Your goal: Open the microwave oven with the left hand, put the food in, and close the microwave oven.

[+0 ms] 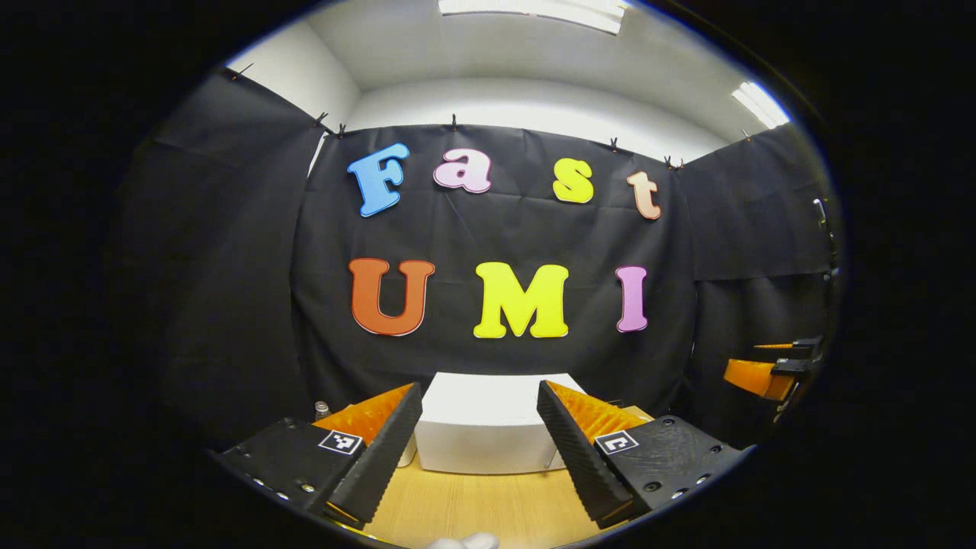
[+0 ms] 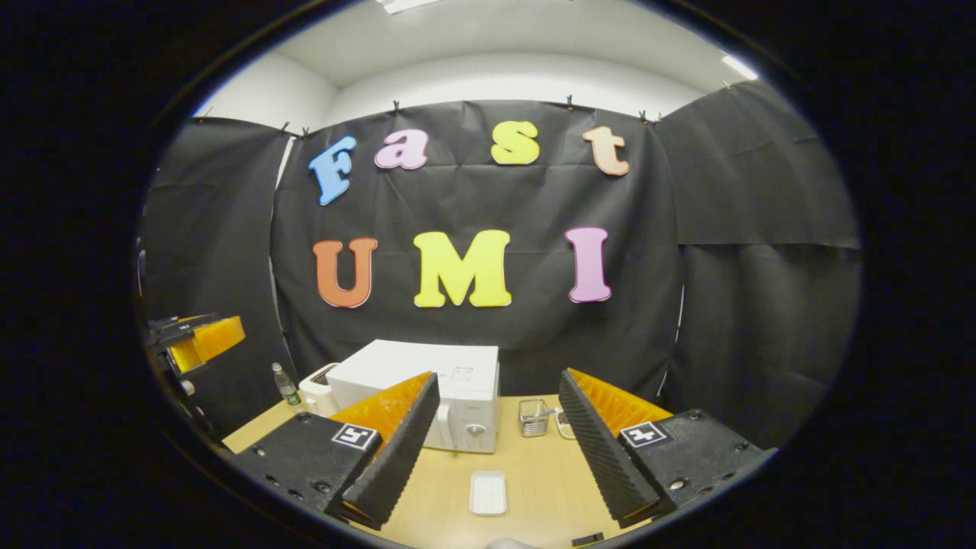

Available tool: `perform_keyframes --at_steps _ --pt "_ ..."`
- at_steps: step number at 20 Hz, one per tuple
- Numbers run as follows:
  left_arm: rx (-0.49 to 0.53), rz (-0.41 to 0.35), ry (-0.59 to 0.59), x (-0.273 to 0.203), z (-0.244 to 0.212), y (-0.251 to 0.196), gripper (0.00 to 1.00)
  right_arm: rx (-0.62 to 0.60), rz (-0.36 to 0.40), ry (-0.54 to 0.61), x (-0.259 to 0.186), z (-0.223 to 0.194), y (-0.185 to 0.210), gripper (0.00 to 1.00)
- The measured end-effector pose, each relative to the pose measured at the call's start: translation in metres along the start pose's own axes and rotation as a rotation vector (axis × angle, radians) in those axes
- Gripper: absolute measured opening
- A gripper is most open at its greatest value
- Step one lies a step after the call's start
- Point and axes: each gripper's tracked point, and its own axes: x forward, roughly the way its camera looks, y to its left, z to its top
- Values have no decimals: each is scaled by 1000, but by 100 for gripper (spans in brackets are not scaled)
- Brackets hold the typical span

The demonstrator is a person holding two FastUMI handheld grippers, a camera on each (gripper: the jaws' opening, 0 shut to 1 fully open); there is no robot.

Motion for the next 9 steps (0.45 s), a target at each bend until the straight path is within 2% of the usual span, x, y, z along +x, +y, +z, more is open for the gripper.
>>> perform_keyframes --at_steps 7,8,9 --pt "15 -25 11 10 -4 -7 95 27 -33 -18 2 4 -16 92" --pt "14 -24 19 12 -7 -6 85 24 -31 -20 3 4 -14 92" --pt "14 -22 23 13 -8 -6 85 18 -30 -21 2 5 -14 91"
